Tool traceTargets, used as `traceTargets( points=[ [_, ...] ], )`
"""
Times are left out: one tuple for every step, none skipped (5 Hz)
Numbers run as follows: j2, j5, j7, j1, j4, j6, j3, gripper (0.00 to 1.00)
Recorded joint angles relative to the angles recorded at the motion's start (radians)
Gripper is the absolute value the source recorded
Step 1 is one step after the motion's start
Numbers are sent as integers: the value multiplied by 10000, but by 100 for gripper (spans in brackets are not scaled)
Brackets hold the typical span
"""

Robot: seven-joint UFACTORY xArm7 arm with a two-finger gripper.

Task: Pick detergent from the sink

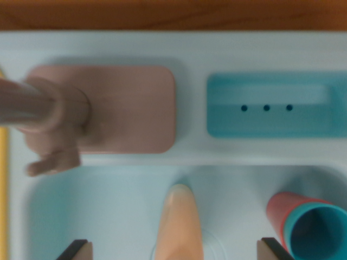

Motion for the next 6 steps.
traceTargets(
  points=[
    [168,43,-101,-29,-300,-415,-31,0],
    [168,43,-101,-29,-300,-415,-31,0],
    [322,82,-195,-55,-577,-798,-60,0],
    [322,82,-195,-55,-577,-798,-60,0],
    [462,117,-280,-79,-827,-1144,-86,0],
    [462,117,-280,-79,-827,-1144,-86,0]
  ],
)
